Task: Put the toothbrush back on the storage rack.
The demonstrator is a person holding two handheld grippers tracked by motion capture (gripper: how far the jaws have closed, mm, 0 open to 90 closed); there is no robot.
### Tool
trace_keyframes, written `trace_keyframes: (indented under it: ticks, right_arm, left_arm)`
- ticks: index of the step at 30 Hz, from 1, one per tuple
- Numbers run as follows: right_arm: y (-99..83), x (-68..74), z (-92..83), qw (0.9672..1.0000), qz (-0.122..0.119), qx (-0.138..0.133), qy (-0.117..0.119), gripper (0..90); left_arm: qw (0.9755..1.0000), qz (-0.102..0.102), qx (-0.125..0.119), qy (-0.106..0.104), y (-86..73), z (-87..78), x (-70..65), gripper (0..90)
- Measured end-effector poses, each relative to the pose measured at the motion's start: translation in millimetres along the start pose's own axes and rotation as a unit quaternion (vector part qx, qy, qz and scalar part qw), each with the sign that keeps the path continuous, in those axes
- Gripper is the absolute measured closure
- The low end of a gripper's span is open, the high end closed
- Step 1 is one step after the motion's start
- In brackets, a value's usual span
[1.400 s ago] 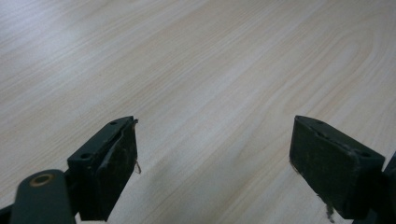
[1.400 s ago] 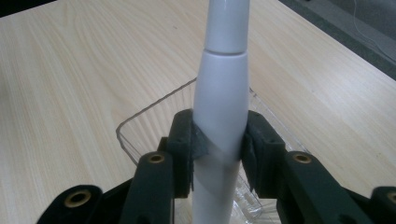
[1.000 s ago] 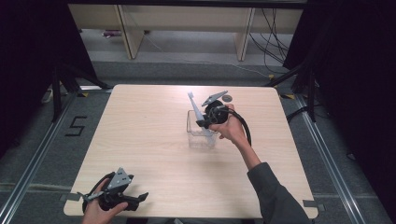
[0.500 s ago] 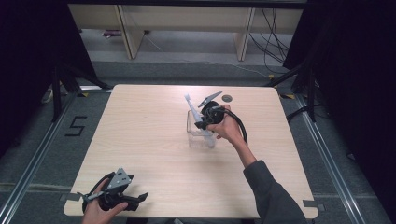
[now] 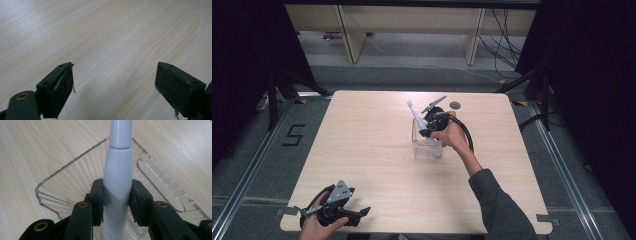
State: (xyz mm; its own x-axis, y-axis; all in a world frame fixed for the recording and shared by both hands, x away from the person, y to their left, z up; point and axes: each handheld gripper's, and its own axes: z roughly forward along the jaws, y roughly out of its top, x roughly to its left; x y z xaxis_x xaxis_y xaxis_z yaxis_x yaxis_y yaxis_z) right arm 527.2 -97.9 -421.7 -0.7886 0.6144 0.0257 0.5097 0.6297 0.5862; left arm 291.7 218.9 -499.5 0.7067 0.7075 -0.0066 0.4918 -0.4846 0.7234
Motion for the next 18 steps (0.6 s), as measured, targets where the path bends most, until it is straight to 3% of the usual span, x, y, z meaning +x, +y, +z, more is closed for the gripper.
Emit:
trace_keyframes:
  ticks: [3,4,9,10,11,13,14,18]
  right_arm:
    - [0.6,-1.3,1.4,0.9999,-0.011,-0.005,-0.002,66.7]
    - [0.9,0.5,1.3,1.0,0.005,0.004,-0.004,66.6]
    - [1.6,-1.6,5.4,1.0,-0.007,-0.006,-0.002,66.5]
    - [2.1,2.3,3.3,0.9995,0.028,0.015,-0.008,66.3]
    - [2.1,2.4,4.1,0.9993,0.031,0.014,-0.014,66.2]
    - [2.3,2.1,4.3,0.9996,0.026,0.011,-0.01,65.7]
    - [2.6,-0.4,5.1,1.0,0.003,-0.006,-0.005,62.6]
    - [2.4,1.5,-2.8,0.9998,0.002,-0.018,-0.009,60.1]
  left_arm:
    - [1.0,0.004,0.005,-0.001,-0.7,-0.4,-0.7,14.8]
    - [1.0,0.0,0.001,0.0,-0.6,-0.3,0.1,14.8]
    - [1.0,0.003,0.004,-0.006,-1.1,0.3,0.1,14.8]
    - [1.0,-0.002,-0.001,-0.007,-0.9,0.3,-0.4,14.8]
    - [1.0,0.001,-0.002,-0.005,-0.4,0.6,0.2,14.8]
    - [1.0,0.0,-0.002,-0.003,-0.6,1.0,0.1,14.8]
    - [1.0,0.002,0.002,-0.007,-1.3,-0.1,-0.1,14.8]
    - [1.0,0.0,0.0,-0.002,-0.3,0.0,-0.2,14.8]
